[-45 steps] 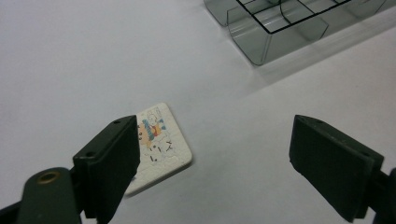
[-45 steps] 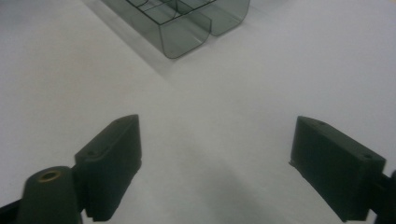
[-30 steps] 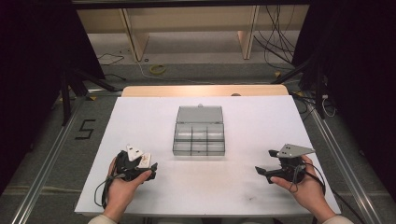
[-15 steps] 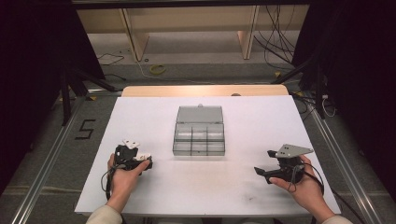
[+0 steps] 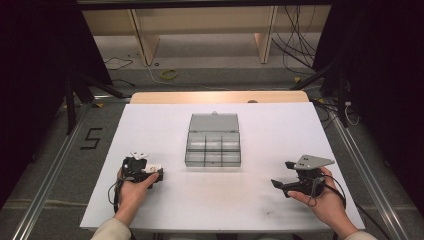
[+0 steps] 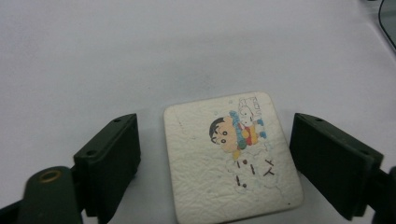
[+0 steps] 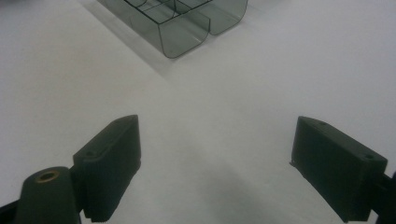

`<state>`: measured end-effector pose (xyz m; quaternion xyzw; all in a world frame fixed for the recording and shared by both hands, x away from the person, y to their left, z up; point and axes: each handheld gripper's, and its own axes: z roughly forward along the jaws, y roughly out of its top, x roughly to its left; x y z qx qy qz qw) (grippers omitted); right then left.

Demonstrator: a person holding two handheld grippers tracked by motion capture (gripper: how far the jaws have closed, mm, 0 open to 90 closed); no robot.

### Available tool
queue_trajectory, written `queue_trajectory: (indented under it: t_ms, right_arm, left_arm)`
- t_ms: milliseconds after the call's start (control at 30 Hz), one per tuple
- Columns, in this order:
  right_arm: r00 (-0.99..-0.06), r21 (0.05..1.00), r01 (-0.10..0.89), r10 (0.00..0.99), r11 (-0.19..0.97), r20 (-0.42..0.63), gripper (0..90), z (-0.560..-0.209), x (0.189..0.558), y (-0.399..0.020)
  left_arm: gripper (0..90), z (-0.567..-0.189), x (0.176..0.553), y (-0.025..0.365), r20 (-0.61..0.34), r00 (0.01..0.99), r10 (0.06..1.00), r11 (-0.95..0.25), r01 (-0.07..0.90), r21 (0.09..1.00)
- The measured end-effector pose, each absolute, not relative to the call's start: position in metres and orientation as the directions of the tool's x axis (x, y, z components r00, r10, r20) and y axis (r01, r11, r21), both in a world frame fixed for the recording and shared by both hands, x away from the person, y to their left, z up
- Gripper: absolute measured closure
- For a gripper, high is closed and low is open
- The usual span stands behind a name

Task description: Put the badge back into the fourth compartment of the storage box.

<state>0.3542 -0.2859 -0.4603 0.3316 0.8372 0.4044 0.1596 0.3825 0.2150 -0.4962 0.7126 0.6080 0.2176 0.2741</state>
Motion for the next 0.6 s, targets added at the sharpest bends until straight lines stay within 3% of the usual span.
queue_trajectory:
  t_ms: [100, 600]
  right_arm:
    - [-0.73, 0.782, 0.426, 0.683, 0.454, 0.001, 16.6, -0.4605, 0.3538, -0.2859]
    - [-0.729, 0.786, 0.424, 0.684, 0.449, 0.002, 16.6, -0.46, 0.3539, -0.2861]
  left_arm:
    - [32.1, -0.4931, 0.38, 0.216, -0.023, 0.163, 0.986, -0.109, 0.751, 0.652]
    - [32.7, -0.4868, 0.3791, 0.2205, -0.07, 0.158, 0.985, -0.075, 0.751, 0.656]
